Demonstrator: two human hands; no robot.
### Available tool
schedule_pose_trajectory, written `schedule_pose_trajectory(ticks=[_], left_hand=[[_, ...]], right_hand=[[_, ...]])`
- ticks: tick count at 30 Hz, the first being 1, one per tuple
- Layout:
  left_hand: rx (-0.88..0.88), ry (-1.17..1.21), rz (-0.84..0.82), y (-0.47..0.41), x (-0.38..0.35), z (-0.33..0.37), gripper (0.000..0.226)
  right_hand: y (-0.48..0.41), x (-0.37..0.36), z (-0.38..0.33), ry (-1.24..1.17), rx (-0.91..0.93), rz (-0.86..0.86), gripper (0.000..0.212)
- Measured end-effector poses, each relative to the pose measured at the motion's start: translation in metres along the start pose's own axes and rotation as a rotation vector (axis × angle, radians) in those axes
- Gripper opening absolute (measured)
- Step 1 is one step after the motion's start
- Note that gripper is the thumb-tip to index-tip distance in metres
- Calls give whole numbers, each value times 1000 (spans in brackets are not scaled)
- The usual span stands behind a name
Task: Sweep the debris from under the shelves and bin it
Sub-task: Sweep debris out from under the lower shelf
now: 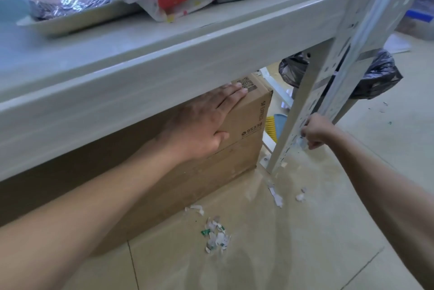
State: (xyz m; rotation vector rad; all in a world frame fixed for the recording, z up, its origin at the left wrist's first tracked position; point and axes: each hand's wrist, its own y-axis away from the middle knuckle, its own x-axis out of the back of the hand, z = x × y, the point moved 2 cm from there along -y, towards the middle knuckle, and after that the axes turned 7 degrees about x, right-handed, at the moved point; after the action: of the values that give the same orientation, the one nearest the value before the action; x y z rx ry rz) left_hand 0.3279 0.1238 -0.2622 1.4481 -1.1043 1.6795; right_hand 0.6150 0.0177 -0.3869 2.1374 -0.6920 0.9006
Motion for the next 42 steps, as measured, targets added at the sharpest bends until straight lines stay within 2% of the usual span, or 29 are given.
schedule_pose_trajectory(ticks=[3,5,8,9,11,13,15,17,19,22,24,26,28,32,34,36,42], left_hand=[[-18,3,15,-1,-3,-2,91],[-17,-2,23,-1,-4,-3,91],[-18,-16,29,-2,-6,-5,92],[-17,-15,29,-2,-6,-4,92],[-13,-10,30,-1,-5,-4,93],[-18,-15,37,-1,-5,-3,93],[-17,-19,32,-2,-5,-3,93],[-9,-21,30,-1,-5,-4,93],[-14,-23,26,-2,-6,-4,93],[-23,-31,16,-2,-6,-4,94],[-26,-31,14,-3,-6,-4,93],[-28,-34,23,-3,-6,-4,91],[-27,-32,18,-4,-5,-4,90],[-23,-27,2,-4,-5,-3,91],[-24,-21,-4,-5,-5,-3,91],[-17,-15,-7,-6,-4,-3,91],[-23,-25,-19,-9,-5,-4,92]], right_hand=[[-27,-9,1,14,-57,-13,36],[-37,-19,-3,26,-80,-107,41],[-48,-37,0,68,-65,-320,40],[-58,-39,5,75,-74,-319,34],[-87,-42,19,50,-88,-219,13],[-133,-52,47,64,-78,-138,19],[-141,-55,52,114,-43,-95,17],[-100,-45,26,74,46,-68,7],[-66,-38,4,6,108,-42,14],[-59,-39,3,-104,133,26,26],[-54,-37,5,-141,132,51,24],[-41,-36,5,-74,167,83,8],[-23,-35,5,58,176,125,12],[6,-35,18,187,-10,188,23],[23,-39,34,145,-151,185,27],[44,-44,45,96,-249,157,22],[73,-39,42,88,-311,33,11]])
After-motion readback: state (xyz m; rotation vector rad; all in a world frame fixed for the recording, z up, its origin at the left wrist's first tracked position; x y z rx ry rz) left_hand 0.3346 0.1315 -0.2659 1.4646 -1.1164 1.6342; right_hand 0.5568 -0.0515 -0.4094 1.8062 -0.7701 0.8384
